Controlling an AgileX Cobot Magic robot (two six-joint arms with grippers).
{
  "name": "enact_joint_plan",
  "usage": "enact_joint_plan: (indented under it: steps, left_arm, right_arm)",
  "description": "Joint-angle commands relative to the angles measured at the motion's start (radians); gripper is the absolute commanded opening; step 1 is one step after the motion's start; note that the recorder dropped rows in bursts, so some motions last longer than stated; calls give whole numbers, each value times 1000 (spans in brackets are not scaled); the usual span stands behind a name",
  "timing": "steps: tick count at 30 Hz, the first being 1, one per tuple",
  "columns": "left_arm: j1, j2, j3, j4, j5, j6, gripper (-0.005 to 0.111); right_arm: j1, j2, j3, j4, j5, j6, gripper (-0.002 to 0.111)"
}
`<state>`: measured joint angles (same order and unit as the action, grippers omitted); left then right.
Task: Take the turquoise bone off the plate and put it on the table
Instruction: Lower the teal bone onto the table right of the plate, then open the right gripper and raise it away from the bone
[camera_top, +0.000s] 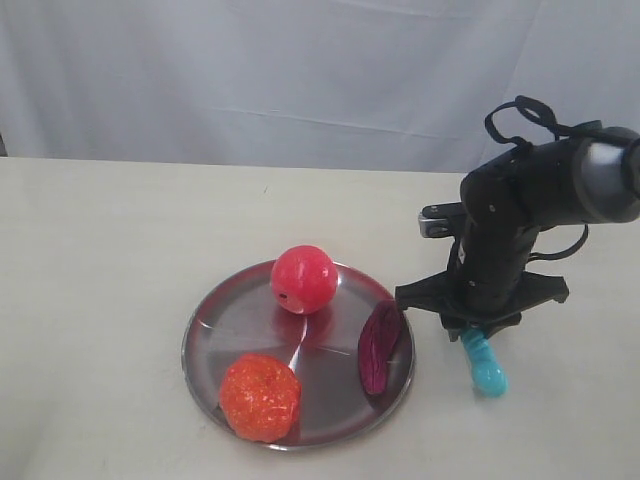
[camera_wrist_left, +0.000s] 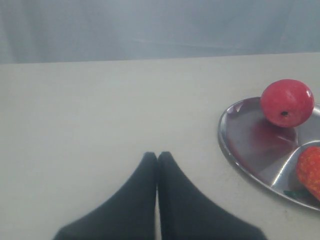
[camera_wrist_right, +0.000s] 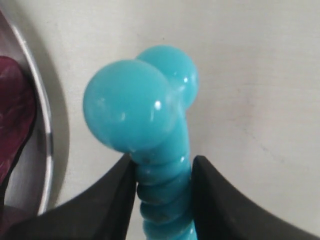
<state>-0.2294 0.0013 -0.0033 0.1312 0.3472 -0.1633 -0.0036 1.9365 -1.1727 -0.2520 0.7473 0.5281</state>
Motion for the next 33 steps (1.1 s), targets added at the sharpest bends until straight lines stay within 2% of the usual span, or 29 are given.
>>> enact_joint_plan:
  steps: [1,4,5,6,8,10,33]
  left_arm:
    - [-3,-1,3,0,-1,-2,0]
    - [-3,-1,3,0,-1,-2,0]
    - [-3,-1,3,0,-1,-2,0]
    - [-3,-1,3,0,-1,-2,0]
    - [-3,-1,3,0,-1,-2,0]
    - [-3,-1,3,0,-1,-2,0]
    - [-3,-1,3,0,-1,-2,0]
  right_arm:
    - [-6,0,0,-12,-7,2,1]
    - [-6,0,0,-12,-7,5,14]
    - [-6,0,0,-12,-7,5,21]
    - [-6,0,0,-12,-7,5,34]
    - [-6,0,0,-12,-7,5,43]
    - [-6,0,0,-12,-7,5,48]
    - [-6,-57,-2,14,-7,18,50]
